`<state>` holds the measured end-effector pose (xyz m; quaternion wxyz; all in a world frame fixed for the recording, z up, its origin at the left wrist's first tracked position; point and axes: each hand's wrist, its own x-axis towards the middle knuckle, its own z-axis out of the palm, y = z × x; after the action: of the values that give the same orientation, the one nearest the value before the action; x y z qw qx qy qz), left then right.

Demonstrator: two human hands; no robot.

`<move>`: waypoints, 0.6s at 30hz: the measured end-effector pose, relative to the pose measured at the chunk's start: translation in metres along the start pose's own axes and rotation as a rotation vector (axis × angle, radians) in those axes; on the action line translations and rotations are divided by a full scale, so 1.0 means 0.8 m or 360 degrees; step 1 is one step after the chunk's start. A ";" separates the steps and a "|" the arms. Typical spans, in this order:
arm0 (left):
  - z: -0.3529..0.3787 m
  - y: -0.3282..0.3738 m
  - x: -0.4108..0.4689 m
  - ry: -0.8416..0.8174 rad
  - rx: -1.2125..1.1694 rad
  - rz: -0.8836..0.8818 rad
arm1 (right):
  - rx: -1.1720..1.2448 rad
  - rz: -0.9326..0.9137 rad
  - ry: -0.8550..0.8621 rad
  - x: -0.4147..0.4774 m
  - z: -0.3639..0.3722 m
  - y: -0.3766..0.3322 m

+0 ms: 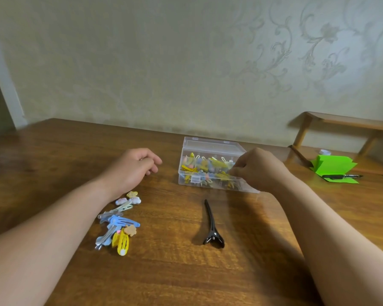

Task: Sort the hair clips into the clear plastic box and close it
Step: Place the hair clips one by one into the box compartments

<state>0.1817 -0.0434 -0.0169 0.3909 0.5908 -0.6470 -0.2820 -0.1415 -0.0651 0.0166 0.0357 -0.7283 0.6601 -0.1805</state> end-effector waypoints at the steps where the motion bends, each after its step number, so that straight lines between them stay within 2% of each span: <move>1: 0.000 0.000 -0.001 -0.0004 0.0002 0.0000 | 0.0012 0.0003 0.0010 0.000 0.000 0.000; 6: -0.001 0.002 -0.002 0.0001 0.0020 -0.0006 | 0.0135 -0.0082 0.0263 -0.005 -0.001 -0.015; 10: 0.002 0.008 -0.003 0.0041 -0.0021 -0.0020 | 0.0309 -0.0333 0.0358 -0.027 0.000 -0.059; 18: -0.001 0.003 0.003 0.0074 -0.0328 -0.0081 | 0.0231 -0.1042 -0.0094 -0.067 0.048 -0.152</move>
<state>0.1811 -0.0454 -0.0138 0.4571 0.5702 -0.5901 -0.3431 -0.0174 -0.0048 0.0043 0.0465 -0.9022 0.3751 -0.2078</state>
